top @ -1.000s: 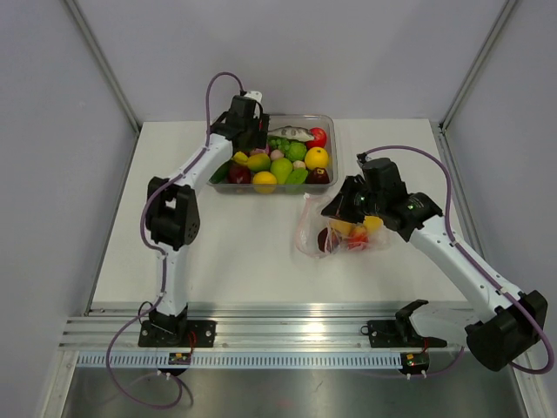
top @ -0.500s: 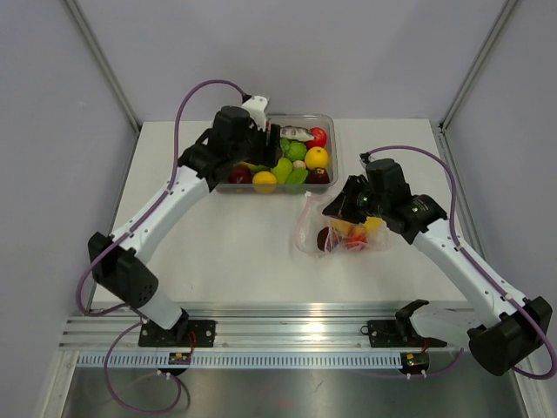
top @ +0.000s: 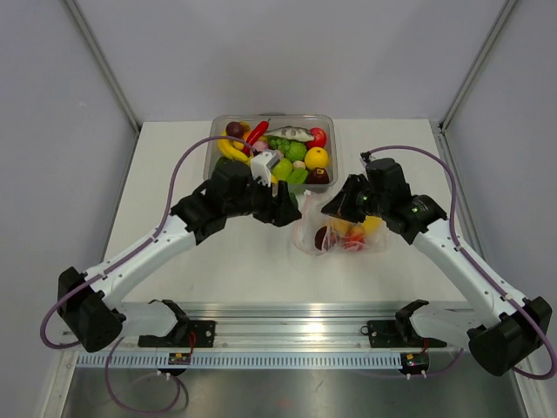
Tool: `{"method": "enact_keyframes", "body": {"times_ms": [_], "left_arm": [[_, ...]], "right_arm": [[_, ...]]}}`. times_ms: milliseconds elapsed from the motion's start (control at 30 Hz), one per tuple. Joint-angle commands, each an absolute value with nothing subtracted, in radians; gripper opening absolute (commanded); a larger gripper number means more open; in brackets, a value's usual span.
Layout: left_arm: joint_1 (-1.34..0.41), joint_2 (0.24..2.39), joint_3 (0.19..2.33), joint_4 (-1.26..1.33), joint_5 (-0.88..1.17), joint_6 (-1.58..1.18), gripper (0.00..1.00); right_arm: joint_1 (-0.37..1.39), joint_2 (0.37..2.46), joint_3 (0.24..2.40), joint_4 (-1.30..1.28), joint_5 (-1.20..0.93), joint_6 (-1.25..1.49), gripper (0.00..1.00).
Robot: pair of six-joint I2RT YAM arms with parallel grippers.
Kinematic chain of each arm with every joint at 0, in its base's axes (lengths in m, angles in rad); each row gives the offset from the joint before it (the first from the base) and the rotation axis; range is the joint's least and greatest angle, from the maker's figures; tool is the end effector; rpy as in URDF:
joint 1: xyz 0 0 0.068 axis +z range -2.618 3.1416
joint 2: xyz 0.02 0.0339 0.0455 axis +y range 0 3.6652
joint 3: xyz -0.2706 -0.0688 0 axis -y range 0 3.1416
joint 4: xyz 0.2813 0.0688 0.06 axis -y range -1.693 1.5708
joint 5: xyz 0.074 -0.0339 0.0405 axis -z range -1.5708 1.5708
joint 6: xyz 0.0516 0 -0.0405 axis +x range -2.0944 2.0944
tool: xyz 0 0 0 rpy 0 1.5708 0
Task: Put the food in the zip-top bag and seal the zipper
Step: Place the fake fruit in the zipper food storage bag.
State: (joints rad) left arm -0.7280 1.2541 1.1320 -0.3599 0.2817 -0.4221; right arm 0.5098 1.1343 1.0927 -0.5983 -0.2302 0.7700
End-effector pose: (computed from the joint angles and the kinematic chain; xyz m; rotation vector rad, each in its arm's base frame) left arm 0.2381 -0.2314 0.3387 0.5167 2.1243 -0.9764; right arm 0.2463 0.1512 0.3328 0.1703 2.3585 0.9269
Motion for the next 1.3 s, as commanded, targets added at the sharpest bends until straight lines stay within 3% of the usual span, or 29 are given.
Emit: {"method": "enact_keyframes", "body": {"times_ms": [0,433,733,767,900,933,1033,1267], "left_arm": [[-0.755,1.270,1.106,-0.203,0.357,-0.515,0.18],[-0.801,1.502,1.186,-0.107,0.344,-0.566,0.17],[-0.813,1.551,1.238,-0.112,0.357,-0.561,0.22],[-0.813,1.549,1.241,-0.118,0.348,-0.557,0.24],[-0.818,1.552,1.269,-0.172,0.324,-0.540,0.57],[-0.819,1.555,1.291,-0.189,0.325,-0.528,0.71],[-0.834,1.555,1.330,-0.247,0.341,-0.493,0.85],[-0.862,1.451,1.330,-0.359,0.295,-0.436,0.90]], "right_arm": [[0.517,1.124,1.129,-0.535,-0.259,0.796,0.09],[0.517,1.066,1.129,-0.531,-0.313,0.830,0.10],[0.517,1.028,1.092,-0.453,-0.362,0.903,0.10],[0.517,1.029,1.094,-0.451,-0.362,0.905,0.10],[0.517,1.035,1.091,-0.459,-0.360,0.919,0.10],[0.515,1.029,1.083,-0.457,-0.359,0.923,0.10],[0.515,1.003,1.062,-0.453,-0.339,0.934,0.11],[0.517,0.985,1.066,-0.488,-0.310,0.927,0.11]]}}
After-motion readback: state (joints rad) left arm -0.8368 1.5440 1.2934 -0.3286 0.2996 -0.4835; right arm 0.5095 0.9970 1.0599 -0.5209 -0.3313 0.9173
